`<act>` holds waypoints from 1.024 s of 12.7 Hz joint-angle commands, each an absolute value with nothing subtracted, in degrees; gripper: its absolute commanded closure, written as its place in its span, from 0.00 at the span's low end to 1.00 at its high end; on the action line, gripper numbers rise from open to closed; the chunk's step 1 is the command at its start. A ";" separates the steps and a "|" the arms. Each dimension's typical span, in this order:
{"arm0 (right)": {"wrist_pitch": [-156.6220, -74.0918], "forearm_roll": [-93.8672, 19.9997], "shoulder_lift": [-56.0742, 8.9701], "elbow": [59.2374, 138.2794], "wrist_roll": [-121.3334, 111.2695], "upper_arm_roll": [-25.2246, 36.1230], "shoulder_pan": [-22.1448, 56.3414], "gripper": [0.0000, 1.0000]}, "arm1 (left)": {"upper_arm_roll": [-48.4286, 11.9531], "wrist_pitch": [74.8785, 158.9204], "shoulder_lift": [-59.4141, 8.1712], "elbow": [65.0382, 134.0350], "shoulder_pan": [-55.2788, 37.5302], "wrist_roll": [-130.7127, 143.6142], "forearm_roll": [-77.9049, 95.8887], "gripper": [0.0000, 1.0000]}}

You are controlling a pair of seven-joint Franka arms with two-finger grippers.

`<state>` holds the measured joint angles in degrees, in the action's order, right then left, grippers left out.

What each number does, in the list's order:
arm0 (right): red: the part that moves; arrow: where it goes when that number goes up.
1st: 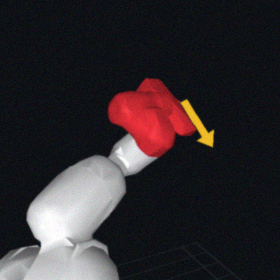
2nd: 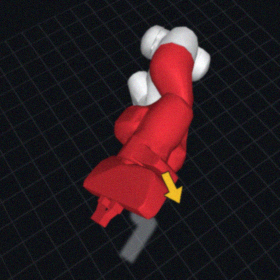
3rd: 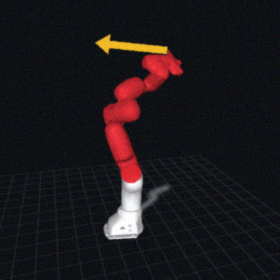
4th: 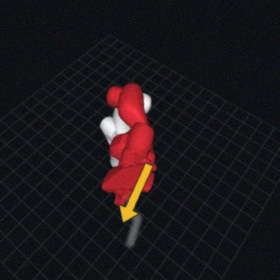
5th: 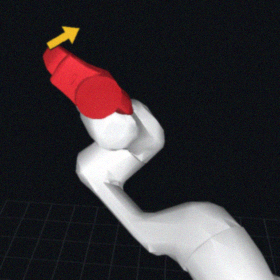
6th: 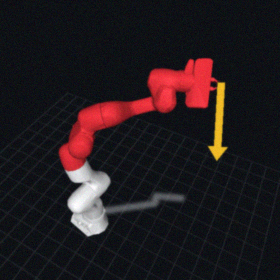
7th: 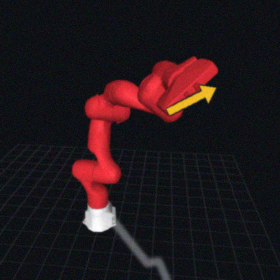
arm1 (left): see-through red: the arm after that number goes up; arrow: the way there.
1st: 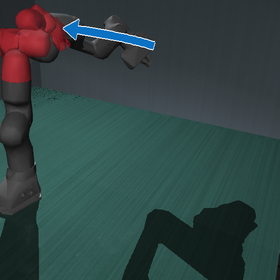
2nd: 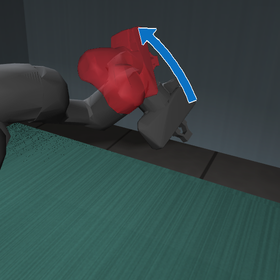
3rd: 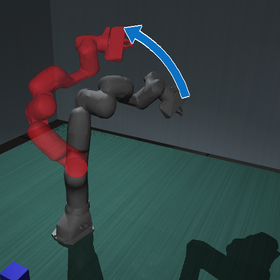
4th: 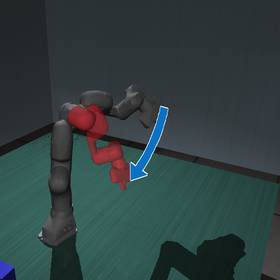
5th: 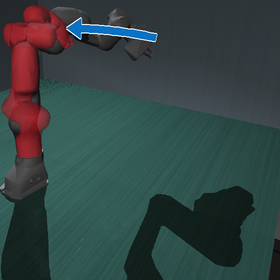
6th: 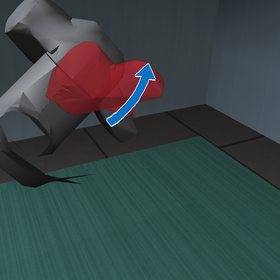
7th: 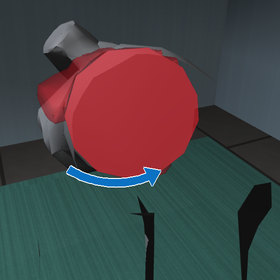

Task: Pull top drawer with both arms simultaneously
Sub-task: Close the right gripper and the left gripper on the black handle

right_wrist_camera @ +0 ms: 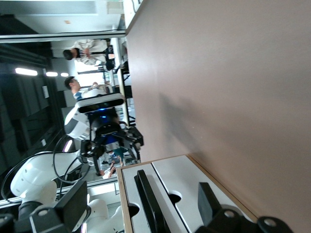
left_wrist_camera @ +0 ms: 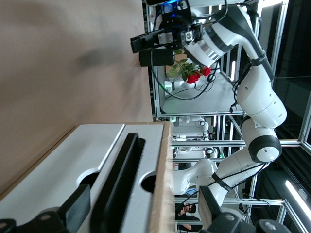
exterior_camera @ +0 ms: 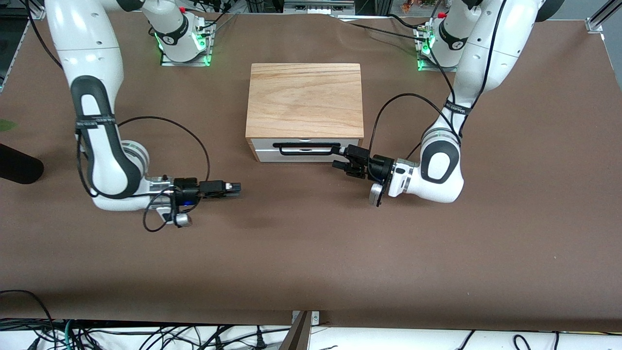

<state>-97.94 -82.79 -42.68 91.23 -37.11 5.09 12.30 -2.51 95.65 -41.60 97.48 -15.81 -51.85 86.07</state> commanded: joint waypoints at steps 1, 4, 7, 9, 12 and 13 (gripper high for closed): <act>-97.47 -86.22 -42.01 92.90 -39.20 5.27 15.10 0.00 | -3.51 95.80 -40.34 102.21 -15.91 -57.21 91.56 0.06; -96.60 -86.40 -42.01 94.30 -40.16 4.57 16.87 0.00 | -3.52 95.80 -40.69 102.39 -16.35 -57.30 91.85 0.26; -95.19 -88.05 -42.01 97.46 -46.12 2.91 16.87 0.00 | -3.60 95.80 -41.13 104.58 -17.40 -57.30 92.11 0.32; -95.19 -90.08 -42.01 99.75 -49.12 1.41 16.87 0.00 | -3.69 95.80 -41.48 105.29 -17.58 -57.30 92.11 0.39; -93.70 -90.18 -42.01 101.95 -52.29 0.09 16.87 0.00 | -3.78 95.80 -41.48 105.29 -17.58 -57.30 92.11 0.65; -93.00 -90.44 -42.01 102.56 -52.82 0.09 16.87 0.00 | -3.78 95.80 -41.57 105.29 -17.58 -57.30 92.11 0.71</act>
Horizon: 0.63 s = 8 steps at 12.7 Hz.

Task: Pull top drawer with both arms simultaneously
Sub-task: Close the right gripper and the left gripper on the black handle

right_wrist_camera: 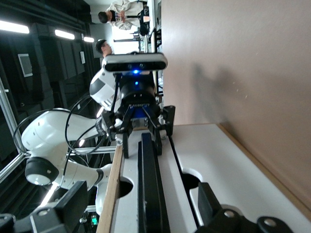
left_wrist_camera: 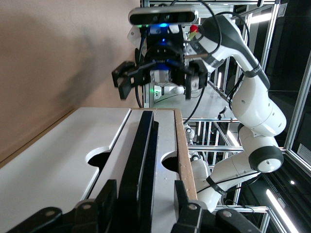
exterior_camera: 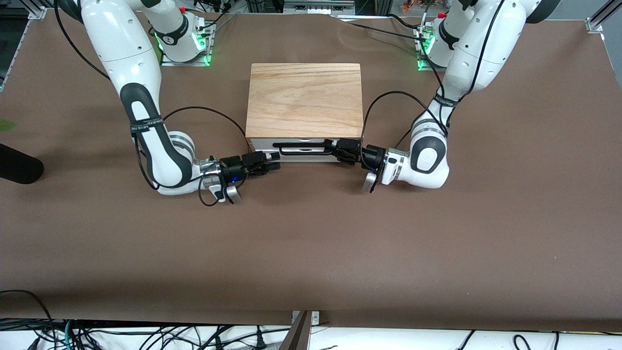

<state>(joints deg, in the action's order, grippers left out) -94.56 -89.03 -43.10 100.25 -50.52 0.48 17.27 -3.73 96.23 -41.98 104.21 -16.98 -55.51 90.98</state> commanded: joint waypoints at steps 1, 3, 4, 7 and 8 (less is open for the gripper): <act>-92.81 -90.44 -41.92 103.26 -53.08 -0.17 16.87 0.00 | -3.78 95.80 -41.57 105.29 -17.58 -57.30 92.11 0.72; -92.81 -90.61 -41.92 104.06 -54.13 -0.61 16.87 0.00 | -3.78 95.80 -41.75 105.29 -17.67 -57.30 92.11 0.78; -92.81 -90.62 -41.92 104.24 -54.31 -0.96 16.87 0.00 | -3.78 95.80 -41.75 105.29 -17.58 -57.30 92.11 0.86; -92.73 -91.49 -41.92 104.76 -55.36 -1.05 16.87 0.22 | -3.78 95.80 -41.75 105.29 -17.67 -57.30 92.11 1.00; -92.81 -91.67 -41.92 104.68 -55.55 -1.05 16.87 0.49 | -3.78 95.80 -41.75 105.29 -17.67 -57.30 92.11 1.00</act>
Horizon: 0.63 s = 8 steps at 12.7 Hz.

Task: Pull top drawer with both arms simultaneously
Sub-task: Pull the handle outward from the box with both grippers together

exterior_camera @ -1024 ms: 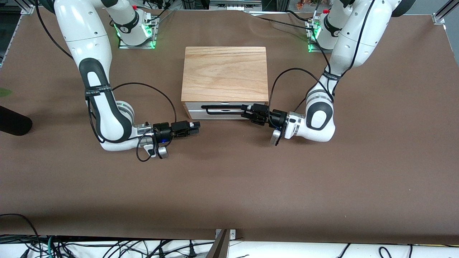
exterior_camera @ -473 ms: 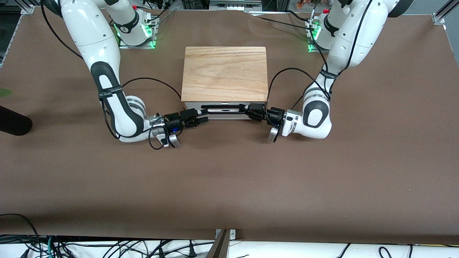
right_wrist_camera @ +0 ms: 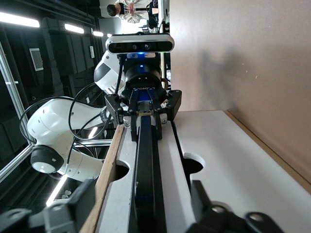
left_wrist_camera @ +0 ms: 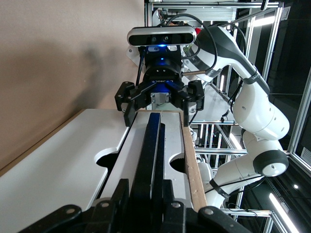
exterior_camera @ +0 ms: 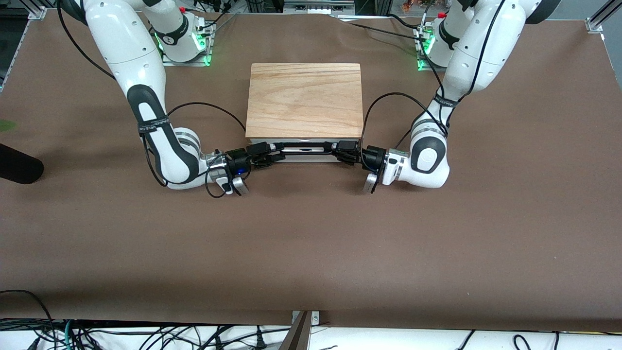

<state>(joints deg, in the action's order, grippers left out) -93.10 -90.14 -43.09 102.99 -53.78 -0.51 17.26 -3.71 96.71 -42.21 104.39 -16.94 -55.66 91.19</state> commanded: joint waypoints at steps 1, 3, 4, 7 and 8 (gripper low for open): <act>-92.81 -91.76 -41.92 104.59 -55.55 -1.05 16.87 0.66 | -3.78 95.80 -41.75 105.29 -17.67 -57.30 92.11 1.00; -92.81 -91.85 -41.92 104.59 -55.55 -1.05 16.87 0.77 | -3.78 95.71 -41.75 105.12 -17.58 -57.22 92.11 1.00; -92.81 -91.85 -41.92 104.59 -55.55 -1.05 16.87 0.80 | -3.78 95.71 -41.84 104.60 -17.58 -56.87 92.02 1.00; -92.81 -91.85 -41.92 104.59 -55.55 -1.05 16.87 0.85 | -3.78 95.80 -43.59 101.78 -17.23 -56.25 92.11 0.95; -92.81 -91.85 -41.92 104.42 -55.55 -1.05 16.79 0.85 | -3.78 95.80 -43.94 101.17 -17.05 -56.25 92.11 0.80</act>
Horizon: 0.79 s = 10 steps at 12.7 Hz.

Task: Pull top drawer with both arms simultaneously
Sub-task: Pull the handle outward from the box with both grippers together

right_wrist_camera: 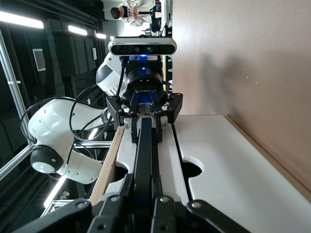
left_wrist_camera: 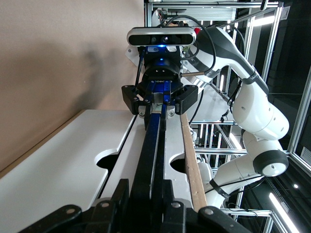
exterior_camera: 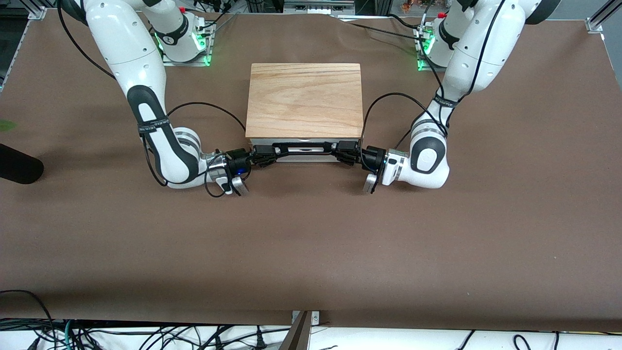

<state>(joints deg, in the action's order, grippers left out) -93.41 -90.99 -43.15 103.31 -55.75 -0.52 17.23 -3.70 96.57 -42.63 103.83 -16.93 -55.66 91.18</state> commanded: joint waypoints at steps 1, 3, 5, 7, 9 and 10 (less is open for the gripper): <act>-92.81 -91.85 -41.92 104.15 -55.55 -1.05 16.53 0.85 | -3.69 95.80 -44.03 100.81 -16.96 -56.25 92.11 0.75; -93.07 -91.93 -42.01 103.02 -55.02 -0.97 16.17 0.85 | -3.60 95.80 -44.12 100.11 -16.88 -56.25 92.11 0.75; -93.51 -91.93 -42.53 101.26 -54.49 -0.88 15.91 0.85 | -3.60 95.89 -44.12 99.93 -16.87 -56.08 92.20 0.80; -93.69 -92.19 -44.11 98.54 -53.97 -0.79 15.73 0.85 | -3.52 95.89 -44.21 100.02 -16.87 -56.07 92.11 0.83; -94.13 -93.60 -45.34 96.34 -52.48 -0.70 15.73 0.85 | -3.52 95.89 -44.47 99.93 -16.87 -56.16 92.11 0.89; -94.57 -93.69 -46.31 94.41 -51.86 -0.70 15.65 0.85 | -3.52 95.89 -44.47 99.84 -16.87 -56.08 91.94 0.90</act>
<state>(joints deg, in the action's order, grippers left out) -94.38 -91.22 -44.31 99.99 -55.55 -0.45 16.97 -3.35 96.78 -43.86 100.81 -16.63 -55.55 91.21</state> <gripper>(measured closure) 0.815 0.674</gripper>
